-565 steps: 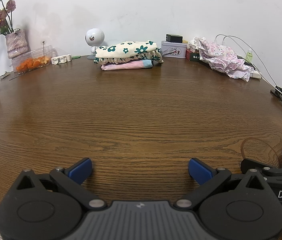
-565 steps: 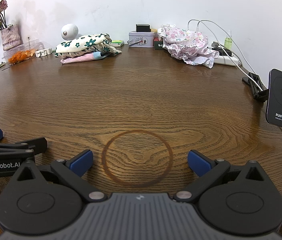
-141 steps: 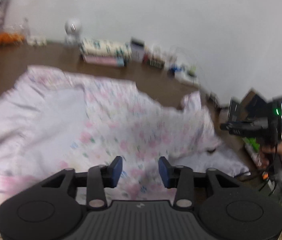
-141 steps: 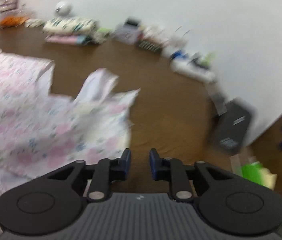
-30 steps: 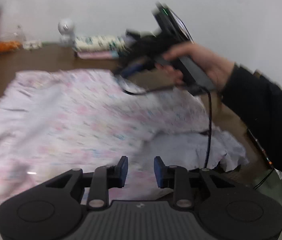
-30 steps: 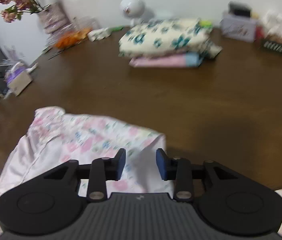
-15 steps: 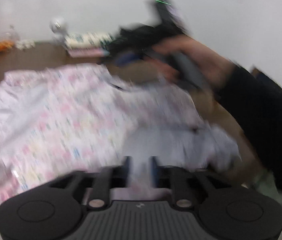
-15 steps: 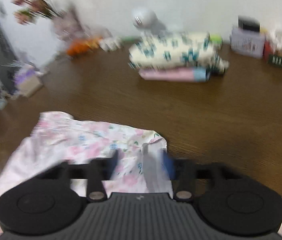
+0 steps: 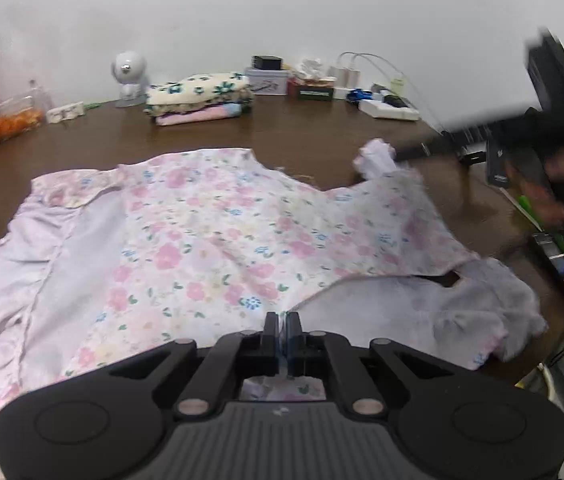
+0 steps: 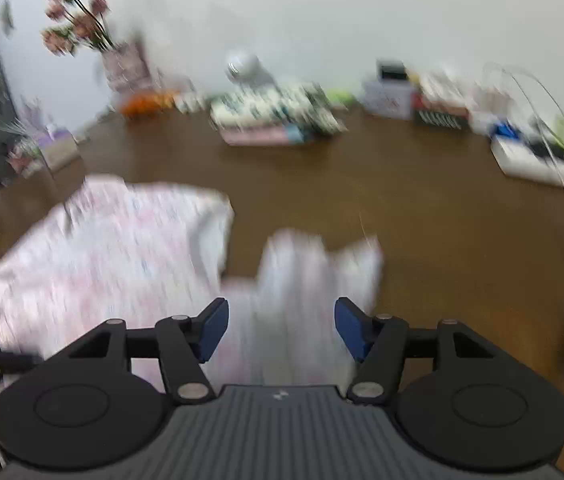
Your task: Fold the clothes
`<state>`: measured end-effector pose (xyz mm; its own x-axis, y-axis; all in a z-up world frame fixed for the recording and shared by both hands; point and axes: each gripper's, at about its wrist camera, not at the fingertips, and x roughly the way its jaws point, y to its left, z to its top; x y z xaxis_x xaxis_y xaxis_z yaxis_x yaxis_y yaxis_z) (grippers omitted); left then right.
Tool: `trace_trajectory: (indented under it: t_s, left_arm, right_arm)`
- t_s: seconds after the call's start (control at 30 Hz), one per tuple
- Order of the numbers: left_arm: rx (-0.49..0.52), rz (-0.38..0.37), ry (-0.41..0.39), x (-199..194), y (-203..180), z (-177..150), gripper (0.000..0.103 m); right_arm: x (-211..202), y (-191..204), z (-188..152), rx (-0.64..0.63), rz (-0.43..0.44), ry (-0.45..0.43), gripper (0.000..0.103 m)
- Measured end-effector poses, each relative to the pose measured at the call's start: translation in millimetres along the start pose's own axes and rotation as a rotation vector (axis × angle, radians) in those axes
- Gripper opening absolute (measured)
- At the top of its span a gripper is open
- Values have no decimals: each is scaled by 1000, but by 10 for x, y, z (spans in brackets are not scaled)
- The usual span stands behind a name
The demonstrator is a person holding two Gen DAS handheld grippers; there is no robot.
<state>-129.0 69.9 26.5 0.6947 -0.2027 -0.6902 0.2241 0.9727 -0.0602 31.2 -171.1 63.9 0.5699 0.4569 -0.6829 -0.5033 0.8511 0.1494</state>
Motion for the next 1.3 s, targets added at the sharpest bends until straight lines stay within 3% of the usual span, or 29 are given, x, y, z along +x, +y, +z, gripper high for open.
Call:
trace_trajectory:
  t_s: [0.07, 0.13, 0.2, 0.27, 0.33, 0.4, 0.53, 0.6, 0.7, 0.77, 0.83, 0.9, 0.93, 1.07, 1.13, 1.3]
  left_arm:
    - [-8, 39, -7, 21, 17, -11, 3]
    - [-41, 39, -6, 66, 48, 11, 3]
    - [-58, 41, -11, 74, 56, 13, 3]
    - [-65, 47, -17, 62, 56, 3, 3]
    - [-78, 49, -18, 50, 64, -6, 3]
    - [-81, 47, -21, 58, 71, 5, 2]
    - [-74, 37, -44, 55, 68, 40, 2]
    - [-74, 31, -52, 74, 79, 62, 2]
    - [-54, 29, -56, 189, 97, 92, 5]
    - [-47, 45, -64, 256, 118, 83, 10]
    - [-44, 38, -51, 246, 153, 84, 15]
    - [-56, 19, -46, 178, 223, 68, 27]
    - [-65, 23, -39, 152, 257, 56, 35]
    - [-75, 45, -7, 122, 325, 50, 36]
    - [-85, 47, -3, 113, 342, 54, 38]
    - [-107, 100, 8, 141, 330, 87, 39]
  right_arm:
    - [276, 93, 211, -45, 61, 31, 59]
    - [551, 186, 422, -91, 122, 62, 40]
    - [923, 276, 487, -117, 115, 161, 23]
    - [1061, 351, 455, -143, 99, 201, 23]
    - [1028, 430, 364, -176, 91, 186, 18]
    - [995, 515, 323, -231, 56, 181, 0]
    - [1003, 711, 272, -389, -79, 146, 0]
    - [1081, 697, 305, -397, -171, 122, 0]
    - [1120, 587, 416, -350, -192, 94, 0]
    - [1037, 574, 445, -326, -182, 55, 17]
    - [639, 610, 319, -309, -188, -38, 80]
    - [111, 593, 77, -285, -190, -174, 103]
    - [-150, 566, -126, -298, -174, -230, 103]
    - [-1029, 444, -987, -419, -196, -394, 103]
    - [-1290, 304, -1305, -400, -240, -394, 103]
    - [-1481, 0, -1758, -349, -270, -382, 103]
